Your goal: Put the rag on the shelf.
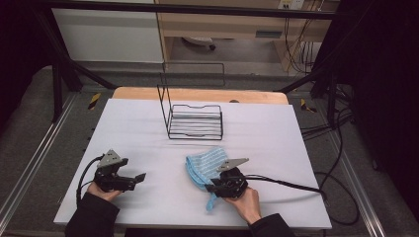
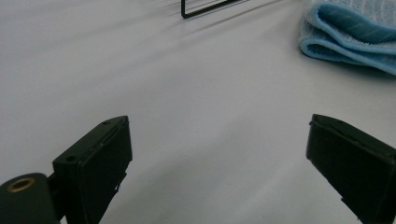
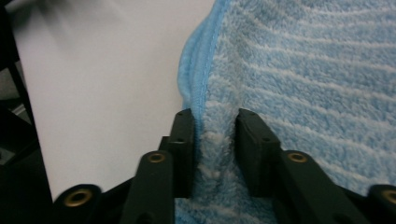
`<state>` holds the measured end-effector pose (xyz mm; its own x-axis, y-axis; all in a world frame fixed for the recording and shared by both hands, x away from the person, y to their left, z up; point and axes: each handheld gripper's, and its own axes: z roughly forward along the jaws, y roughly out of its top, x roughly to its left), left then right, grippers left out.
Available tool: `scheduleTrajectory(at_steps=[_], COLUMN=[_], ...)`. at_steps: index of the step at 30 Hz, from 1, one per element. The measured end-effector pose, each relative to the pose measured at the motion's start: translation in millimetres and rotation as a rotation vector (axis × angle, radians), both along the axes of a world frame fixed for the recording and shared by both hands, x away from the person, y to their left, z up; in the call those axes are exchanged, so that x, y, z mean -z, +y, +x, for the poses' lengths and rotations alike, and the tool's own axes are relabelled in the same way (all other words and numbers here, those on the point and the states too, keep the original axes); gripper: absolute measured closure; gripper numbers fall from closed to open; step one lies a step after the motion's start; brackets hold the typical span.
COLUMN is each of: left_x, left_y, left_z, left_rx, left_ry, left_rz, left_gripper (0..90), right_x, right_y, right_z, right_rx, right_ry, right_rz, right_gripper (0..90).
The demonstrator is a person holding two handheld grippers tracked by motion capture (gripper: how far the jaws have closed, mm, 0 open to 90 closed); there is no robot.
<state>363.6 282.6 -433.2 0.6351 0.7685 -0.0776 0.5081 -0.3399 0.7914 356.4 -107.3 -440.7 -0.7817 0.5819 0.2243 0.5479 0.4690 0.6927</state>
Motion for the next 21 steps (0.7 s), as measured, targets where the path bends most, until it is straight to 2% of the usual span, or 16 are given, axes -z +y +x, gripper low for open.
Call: scheduleTrajectory(at_steps=[4,7,8,9,12,15,19,21], left_x=[0.0,0.1,0.1,0.1,0.2,0.2,0.2,0.3], left_y=[-0.2,-0.2,-0.2,-0.1,-0.2,-0.4,-0.5,-0.4], left_z=[-0.1,-0.2,-0.2,-0.1,0.0,0.1,0.1,0.2], left_rx=[0.001,0.001,0.001,0.001,0.002,0.003,0.004,0.004], left_ry=[0.000,0.000,0.000,0.000,0.000,0.001,0.001,0.002], left_rz=[0.001,0.001,0.001,0.002,0.002,0.003,0.003,0.003], left_gripper=[6.9,6.9,6.9,6.9,6.9,6.9,6.9,6.9], right_x=[-3.8,-9.5,-9.5,-13.7,-18.1,-20.1,-17.7,-18.0], right_y=[-1.6,-7.2,-7.2,-15.5,-30.9,-49.2,-69.4,-76.8], right_z=[0.5,3.2,3.2,6.6,12.2,17.4,23.0,24.4], right_rx=[-0.003,0.007,0.007,0.033,0.071,0.115,0.163,0.178], right_ry=[-0.016,-0.054,-0.054,-0.059,-0.050,-0.050,-0.049,-0.041], right_rz=[0.033,0.007,0.007,0.022,0.047,0.064,0.050,0.066], right_gripper=[48.4,35.9,35.9,30.4,25.3,24.4,22.6,21.8])
